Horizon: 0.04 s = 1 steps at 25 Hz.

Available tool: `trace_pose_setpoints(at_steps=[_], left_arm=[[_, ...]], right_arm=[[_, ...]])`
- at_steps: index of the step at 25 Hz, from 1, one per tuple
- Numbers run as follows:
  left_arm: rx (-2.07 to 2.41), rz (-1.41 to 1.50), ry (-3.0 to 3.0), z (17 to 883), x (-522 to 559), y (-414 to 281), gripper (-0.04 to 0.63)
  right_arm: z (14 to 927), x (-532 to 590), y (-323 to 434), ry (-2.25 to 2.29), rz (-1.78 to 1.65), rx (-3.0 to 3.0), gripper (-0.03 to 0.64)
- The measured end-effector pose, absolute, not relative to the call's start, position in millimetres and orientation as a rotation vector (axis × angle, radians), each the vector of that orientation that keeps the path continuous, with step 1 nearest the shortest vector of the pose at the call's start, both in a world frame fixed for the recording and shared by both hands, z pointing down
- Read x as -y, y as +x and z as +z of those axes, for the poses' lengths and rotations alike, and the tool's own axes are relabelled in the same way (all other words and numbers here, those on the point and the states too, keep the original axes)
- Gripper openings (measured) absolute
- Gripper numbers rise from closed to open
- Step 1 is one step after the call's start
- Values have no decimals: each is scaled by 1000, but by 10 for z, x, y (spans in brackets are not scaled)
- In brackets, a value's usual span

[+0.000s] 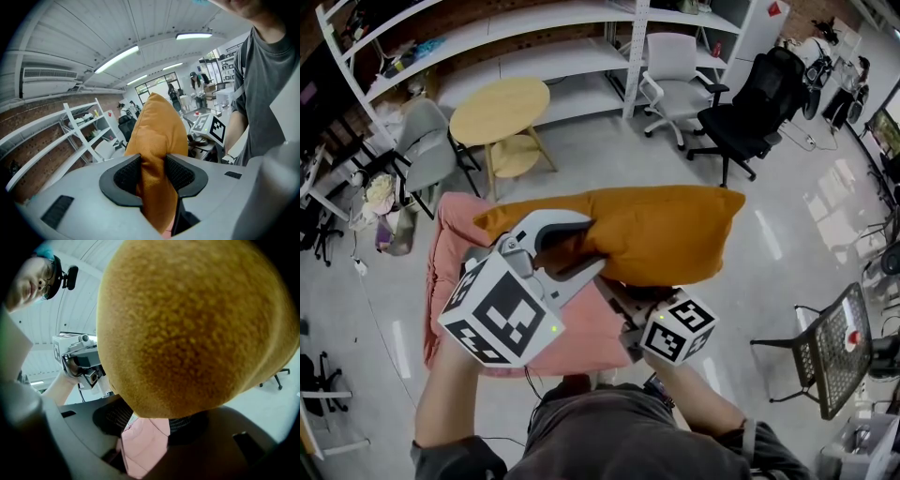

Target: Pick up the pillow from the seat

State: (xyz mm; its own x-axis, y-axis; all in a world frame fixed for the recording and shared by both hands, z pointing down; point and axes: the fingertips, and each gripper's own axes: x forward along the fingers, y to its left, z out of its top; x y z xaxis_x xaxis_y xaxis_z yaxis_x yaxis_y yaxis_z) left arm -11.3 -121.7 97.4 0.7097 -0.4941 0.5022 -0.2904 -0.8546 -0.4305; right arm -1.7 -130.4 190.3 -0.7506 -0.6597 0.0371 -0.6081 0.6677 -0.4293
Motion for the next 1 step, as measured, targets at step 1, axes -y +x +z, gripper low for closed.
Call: trace_pose_setpoints(at_steps=[1], left_arm=[[-614, -897, -2599, 973, 1234, -97, 170]], right_arm=[[1903, 1320, -1, -1054, -645, -2756, 213]])
